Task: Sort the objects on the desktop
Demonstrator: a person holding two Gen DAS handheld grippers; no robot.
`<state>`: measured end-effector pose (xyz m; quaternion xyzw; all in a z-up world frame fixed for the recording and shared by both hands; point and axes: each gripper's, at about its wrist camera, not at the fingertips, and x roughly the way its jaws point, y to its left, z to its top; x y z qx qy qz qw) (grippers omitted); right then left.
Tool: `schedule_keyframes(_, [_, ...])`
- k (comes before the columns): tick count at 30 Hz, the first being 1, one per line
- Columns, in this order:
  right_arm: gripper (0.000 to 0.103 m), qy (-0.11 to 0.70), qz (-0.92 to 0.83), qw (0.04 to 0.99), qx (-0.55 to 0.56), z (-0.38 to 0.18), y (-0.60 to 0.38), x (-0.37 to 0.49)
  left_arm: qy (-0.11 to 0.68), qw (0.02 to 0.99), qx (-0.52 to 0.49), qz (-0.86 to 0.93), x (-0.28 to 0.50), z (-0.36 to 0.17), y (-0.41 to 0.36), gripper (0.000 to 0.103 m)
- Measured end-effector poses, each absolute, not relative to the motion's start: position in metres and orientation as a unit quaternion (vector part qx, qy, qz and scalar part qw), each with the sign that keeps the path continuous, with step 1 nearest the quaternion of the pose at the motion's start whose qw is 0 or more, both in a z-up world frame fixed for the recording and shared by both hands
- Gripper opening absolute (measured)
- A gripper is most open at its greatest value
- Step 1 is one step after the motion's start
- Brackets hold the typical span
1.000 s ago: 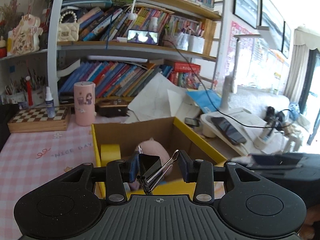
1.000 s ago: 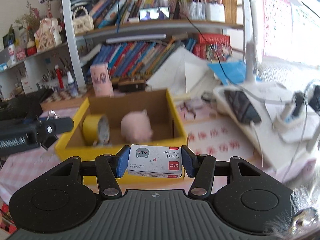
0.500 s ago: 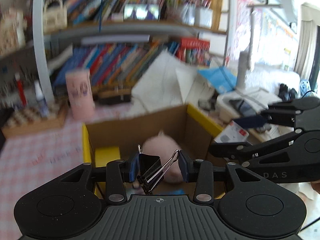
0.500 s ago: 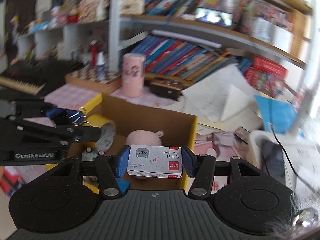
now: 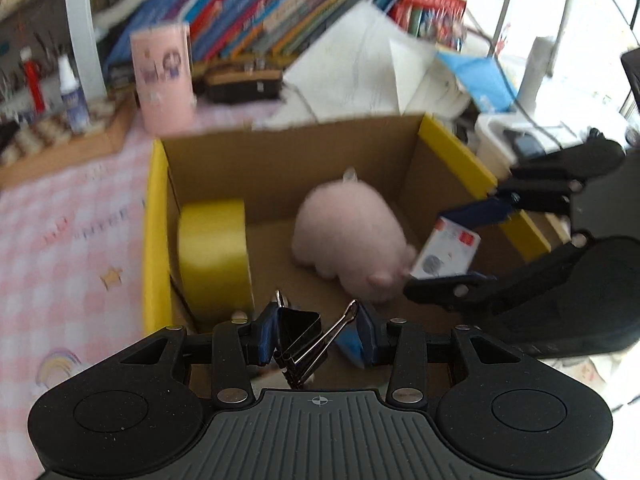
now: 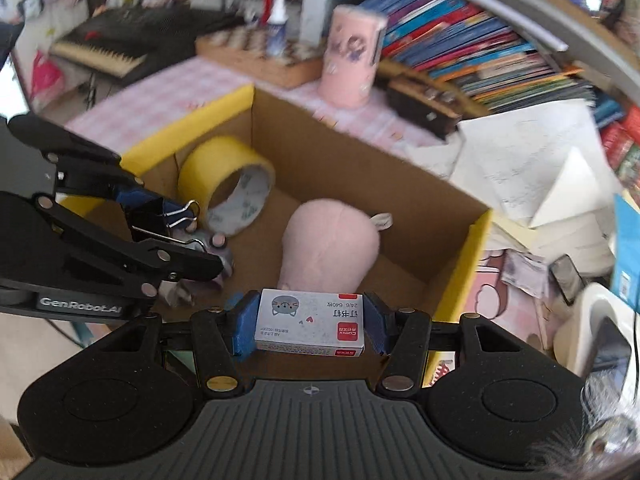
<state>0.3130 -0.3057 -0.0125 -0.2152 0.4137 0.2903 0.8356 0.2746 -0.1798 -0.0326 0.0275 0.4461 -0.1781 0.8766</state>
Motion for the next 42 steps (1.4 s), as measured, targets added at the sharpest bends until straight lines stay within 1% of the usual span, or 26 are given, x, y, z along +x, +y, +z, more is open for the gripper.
schedule_keyframes(4, [0.052, 0.446, 0.316, 0.79, -0.277, -0.032, -0.293, 0.325, 0.474, 0.861, 0.024, -0.183, 0.276, -0.042, -0.185, 0.039])
schedule_keyframes(6, [0.052, 0.453, 0.321, 0.78, -0.29, -0.038, -0.29, 0.327, 0.479, 0.859, 0.018, -0.181, 0.277, -0.045, -0.185, 0.04])
schedule_keyframes(11, [0.052, 0.463, 0.325, 0.773, -0.288, -0.044, -0.292, 0.33, 0.484, 0.856, 0.014, -0.18, 0.278, -0.046, -0.185, 0.04])
schedule_keyframes(16, [0.052, 0.458, 0.322, 0.778, -0.285, -0.043, -0.294, 0.328, 0.473, 0.863, 0.011, -0.176, 0.275, -0.045, -0.184, 0.04])
schedule_keyframes(19, [0.052, 0.452, 0.315, 0.786, -0.281, -0.039, -0.294, 0.325, 0.458, 0.872, 0.005, -0.172, 0.271, -0.039, -0.182, 0.042])
schedule_keyframes(21, [0.053, 0.448, 0.311, 0.794, -0.27, -0.033, -0.295, 0.323, 0.441, 0.881, 0.0, -0.169, 0.264, -0.03, -0.179, 0.048])
schedule_keyframes(23, [0.055, 0.44, 0.306, 0.807, -0.25, -0.023, -0.298, 0.319, 0.422, 0.891, -0.009, -0.171, 0.257, -0.018, -0.175, 0.051])
schedule_keyframes(26, [0.059, 0.421, 0.292, 0.835, -0.202, -0.004, -0.308, 0.305, 0.389, 0.905, -0.022, -0.171, 0.243, -0.001, -0.168, 0.064])
schedule_keyframes(27, [0.059, 0.414, 0.285, 0.844, -0.187, 0.001, -0.311, 0.3, 0.373, 0.912, -0.027, -0.169, 0.236, 0.005, -0.164, 0.068])
schedule_keyframes(28, [0.06, 0.4, 0.273, 0.858, -0.17, 0.008, -0.314, 0.294, 0.363, 0.917, -0.029, -0.165, 0.231, 0.01, -0.162, 0.069])
schedule_keyframes(30, [0.063, 0.372, 0.246, 0.883, -0.145, 0.018, -0.316, 0.28, 0.339, 0.928, -0.033, -0.152, 0.218, 0.018, -0.155, 0.074])
schedule_keyframes(31, [0.066, 0.353, 0.224, 0.899, -0.13, 0.022, -0.316, 0.268, 0.327, 0.933, -0.036, -0.143, 0.212, 0.021, -0.151, 0.076])
schedule_keyframes(37, [0.067, 0.281, 0.125, 0.951, -0.04, 0.029, -0.302, 0.21, 0.272, 0.958, -0.049, -0.071, 0.18, 0.03, -0.124, 0.077])
schedule_keyframes(38, [0.068, 0.272, 0.112, 0.955, -0.036, 0.028, -0.299, 0.201, 0.265, 0.961, -0.046, -0.059, 0.173, 0.031, -0.117, 0.079])
schedule_keyframes(39, [0.068, 0.264, 0.104, 0.958, -0.034, 0.028, -0.297, 0.192, 0.256, 0.965, -0.041, -0.044, 0.165, 0.032, -0.111, 0.084])
schedule_keyframes(42, [0.069, 0.245, 0.08, 0.966, -0.032, 0.028, -0.293, 0.163, 0.235, 0.971, -0.032, -0.012, 0.138, 0.033, -0.093, 0.087])
